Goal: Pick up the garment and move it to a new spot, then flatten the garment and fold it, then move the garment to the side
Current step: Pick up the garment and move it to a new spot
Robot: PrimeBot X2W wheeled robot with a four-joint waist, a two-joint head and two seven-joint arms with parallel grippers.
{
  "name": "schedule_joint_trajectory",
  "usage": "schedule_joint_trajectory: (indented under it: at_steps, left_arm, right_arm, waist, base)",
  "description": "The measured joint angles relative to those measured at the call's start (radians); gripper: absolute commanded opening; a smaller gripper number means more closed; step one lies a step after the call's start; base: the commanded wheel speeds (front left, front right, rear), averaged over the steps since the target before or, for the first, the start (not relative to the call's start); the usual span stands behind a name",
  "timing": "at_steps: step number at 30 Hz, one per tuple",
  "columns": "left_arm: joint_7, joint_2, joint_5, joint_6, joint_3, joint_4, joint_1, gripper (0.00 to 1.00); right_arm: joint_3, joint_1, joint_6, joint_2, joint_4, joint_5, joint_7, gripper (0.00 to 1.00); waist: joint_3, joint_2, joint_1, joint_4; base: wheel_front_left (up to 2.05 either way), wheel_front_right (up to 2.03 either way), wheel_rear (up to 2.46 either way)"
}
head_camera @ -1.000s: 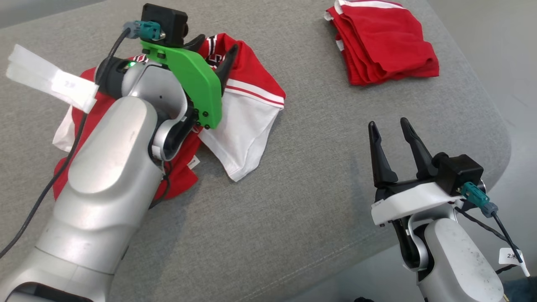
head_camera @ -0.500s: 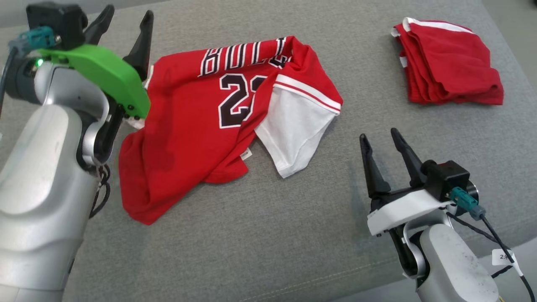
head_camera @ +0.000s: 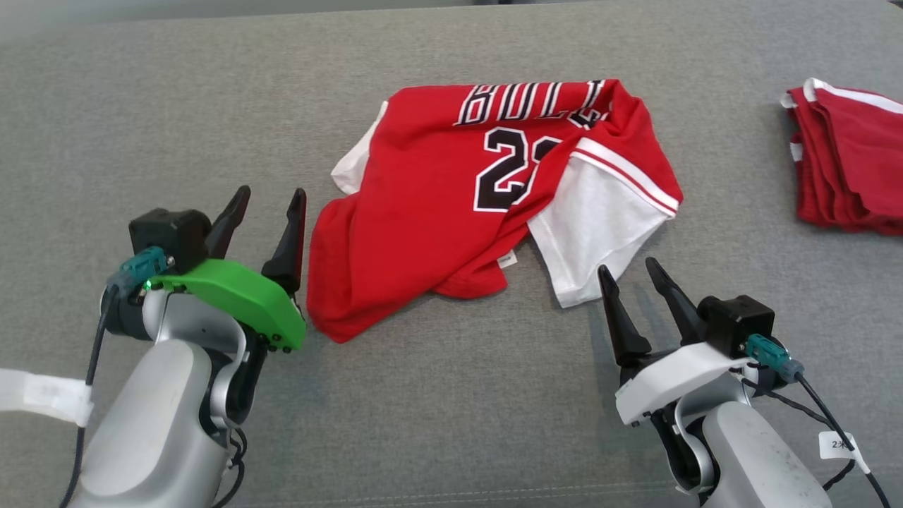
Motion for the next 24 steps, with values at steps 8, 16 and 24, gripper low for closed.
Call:
schedule_joint_trajectory:
  at_steps: [8, 16, 24]
  left_arm:
    - [-0.07, -0.024, 0.009, 0.002, -0.037, -0.049, 0.1, 1.0]
    - [-0.114, -0.029, 0.014, 0.006, -0.045, -0.069, 0.162, 1.0]
    - [-0.135, -0.023, 0.019, 0.008, -0.034, -0.089, 0.188, 1.0]
  right_arm:
    - [-0.012, -0.002, -0.003, 0.0, 0.058, 0.022, 0.043, 1.0]
    - [-0.015, -0.036, -0.011, -0.001, 0.117, 0.024, 0.075, 1.0]
    - [-0.014, -0.042, -0.012, -0.002, 0.147, 0.024, 0.089, 0.36]
  waist:
    - [-0.011, 0.0, 0.0, 0.099]
    - [-0.013, 0.0, 0.0, 0.162]
    - [-0.018, 0.0, 0.0, 0.165]
  base:
    - [0.0, 0.0, 0.0]
    - [0.0, 0.0, 0.0]
    - [0.0, 0.0, 0.0]
